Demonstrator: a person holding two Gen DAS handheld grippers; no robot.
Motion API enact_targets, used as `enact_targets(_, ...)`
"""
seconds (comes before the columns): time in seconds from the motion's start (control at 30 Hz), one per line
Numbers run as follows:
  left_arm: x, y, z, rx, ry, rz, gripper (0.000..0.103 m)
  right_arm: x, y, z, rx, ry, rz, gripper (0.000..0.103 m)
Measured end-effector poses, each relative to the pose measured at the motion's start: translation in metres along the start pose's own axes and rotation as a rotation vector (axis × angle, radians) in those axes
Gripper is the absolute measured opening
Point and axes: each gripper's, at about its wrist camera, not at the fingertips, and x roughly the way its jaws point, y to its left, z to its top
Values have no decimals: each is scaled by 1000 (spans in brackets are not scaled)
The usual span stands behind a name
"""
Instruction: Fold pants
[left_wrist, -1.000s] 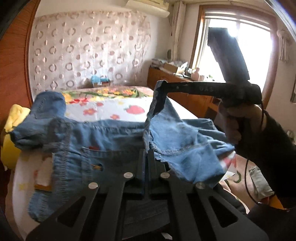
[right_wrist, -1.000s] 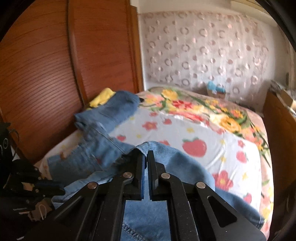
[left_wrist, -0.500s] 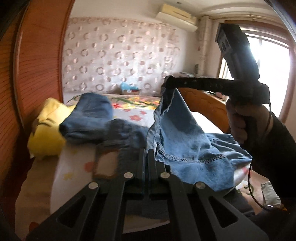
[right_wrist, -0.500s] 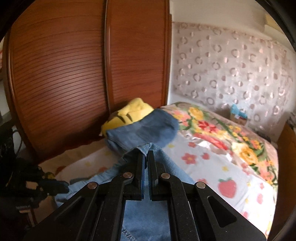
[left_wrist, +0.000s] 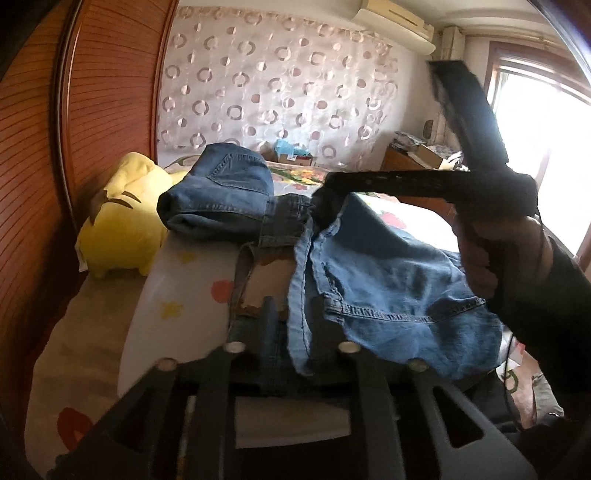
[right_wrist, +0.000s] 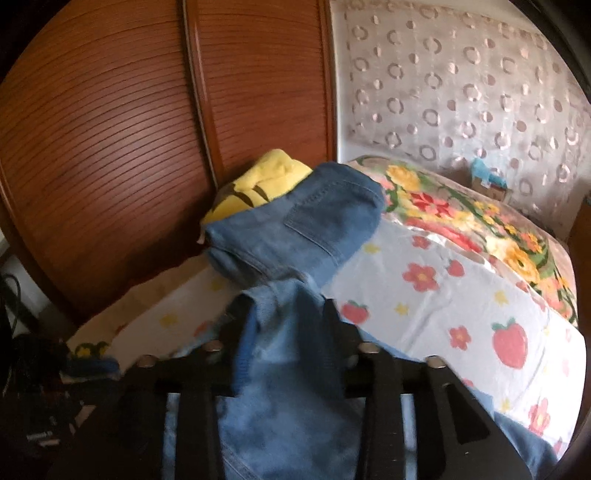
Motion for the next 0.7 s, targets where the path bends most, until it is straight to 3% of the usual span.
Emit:
enact_targets(0.17,9,-9,0,10,16,-16,25,-28,-25,-28,7,-6,-56,51)
enact_targets(0.23,14,-15,1,17,24,-31,26,-40,-36,-42,20,-6,-78,64)
enact_targets(0.37,22,-29,2,43,38,-43,26,-54,-53,-56,52,-2,-82,68)
enact_targets(0.7,41,-30,1,44,85,17,26,-69,-33,-41,40,-42,74,73)
